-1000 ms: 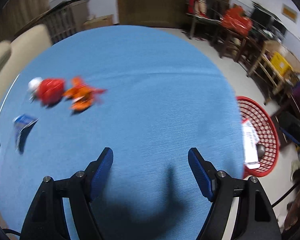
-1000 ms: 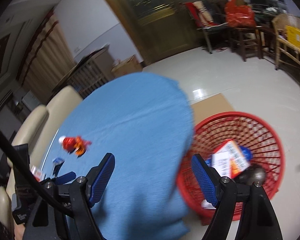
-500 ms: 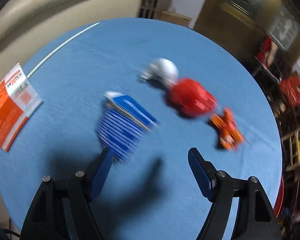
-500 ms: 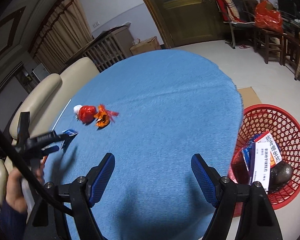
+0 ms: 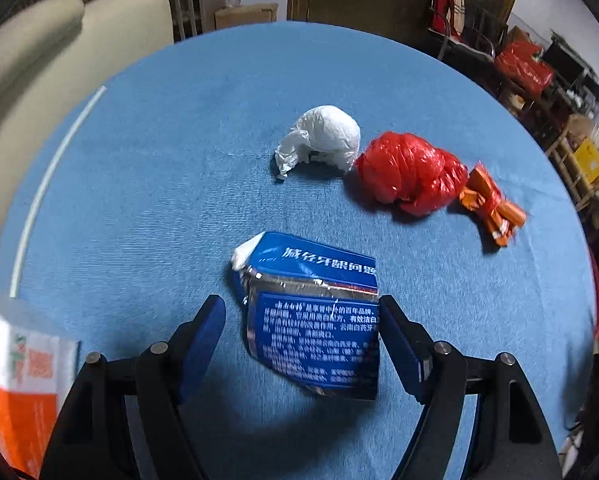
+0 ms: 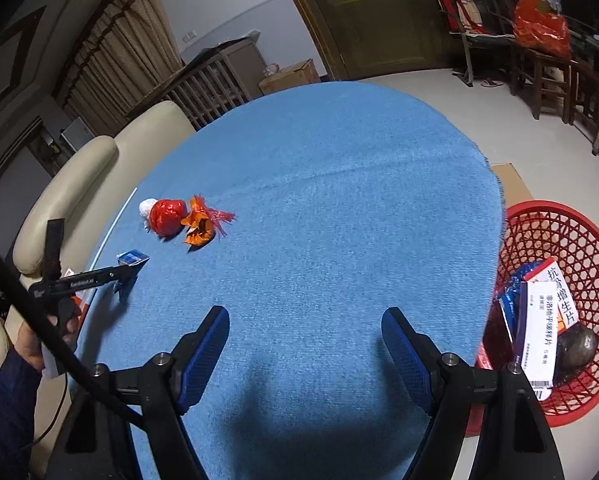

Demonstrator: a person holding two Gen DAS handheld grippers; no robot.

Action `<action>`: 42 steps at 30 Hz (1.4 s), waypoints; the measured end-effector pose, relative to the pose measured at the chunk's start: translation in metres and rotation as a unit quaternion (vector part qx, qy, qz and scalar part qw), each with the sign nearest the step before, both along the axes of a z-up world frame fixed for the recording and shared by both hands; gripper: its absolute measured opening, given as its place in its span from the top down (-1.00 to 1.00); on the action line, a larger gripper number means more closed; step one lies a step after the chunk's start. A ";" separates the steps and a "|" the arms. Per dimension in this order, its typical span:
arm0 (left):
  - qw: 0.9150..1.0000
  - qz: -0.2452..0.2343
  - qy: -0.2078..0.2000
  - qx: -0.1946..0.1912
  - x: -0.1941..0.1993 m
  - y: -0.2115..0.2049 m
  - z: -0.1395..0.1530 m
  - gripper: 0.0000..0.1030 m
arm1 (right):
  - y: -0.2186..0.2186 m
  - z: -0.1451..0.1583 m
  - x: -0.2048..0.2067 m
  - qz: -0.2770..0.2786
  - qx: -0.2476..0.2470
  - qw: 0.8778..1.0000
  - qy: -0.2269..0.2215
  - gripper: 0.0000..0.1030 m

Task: Collect trash
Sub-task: 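Grasp the blue toothpaste carton with the left tool while the right tool grasps the orange wrapper, then lift the carton and orange wrapper and carry them to the wastebasket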

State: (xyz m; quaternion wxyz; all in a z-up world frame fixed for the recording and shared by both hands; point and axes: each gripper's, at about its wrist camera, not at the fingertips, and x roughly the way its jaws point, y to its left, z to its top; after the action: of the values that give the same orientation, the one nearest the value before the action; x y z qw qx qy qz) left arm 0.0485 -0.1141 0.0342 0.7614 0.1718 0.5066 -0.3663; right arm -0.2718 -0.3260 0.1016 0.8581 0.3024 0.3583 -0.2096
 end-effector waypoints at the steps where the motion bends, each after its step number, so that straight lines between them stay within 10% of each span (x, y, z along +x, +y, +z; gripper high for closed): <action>1: 1.000 -0.002 0.003 -0.005 0.003 0.000 0.000 -0.52 | -0.001 -0.001 0.002 0.000 0.001 1.000 0.002 -0.58; 9: 0.999 -0.029 -0.021 0.006 0.010 -0.014 -0.014 -0.63 | -0.002 -0.009 0.017 0.003 0.009 1.000 0.013 -0.58; 15: 0.998 -0.013 -0.064 0.023 -0.028 -0.016 -0.009 -0.34 | 0.001 -0.007 0.043 0.020 0.001 1.000 0.012 -0.58; 29: 0.995 0.083 -0.063 -0.003 -0.086 0.033 0.005 -0.34 | 0.020 -0.026 0.227 0.124 -0.066 0.988 0.058 -0.57; 31: 0.994 0.087 -0.062 -0.005 -0.088 0.036 0.006 -0.34 | 0.032 -0.033 0.237 0.147 -0.077 0.983 0.077 0.14; 33: 0.994 0.090 -0.062 -0.003 -0.087 0.032 0.009 -0.34 | 0.042 -0.033 0.239 0.149 -0.107 0.978 0.095 0.32; 42: 0.992 0.103 -0.065 -0.010 -0.113 0.036 0.018 -0.34 | 0.049 -0.007 0.177 0.127 -0.083 0.987 0.060 0.36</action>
State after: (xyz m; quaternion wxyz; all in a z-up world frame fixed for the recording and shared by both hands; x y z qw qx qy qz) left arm -0.0644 -0.0779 0.0521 0.8279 0.1343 0.4677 -0.2788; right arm -0.0948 -0.2773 0.0950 0.8769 0.1694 0.4258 -0.1451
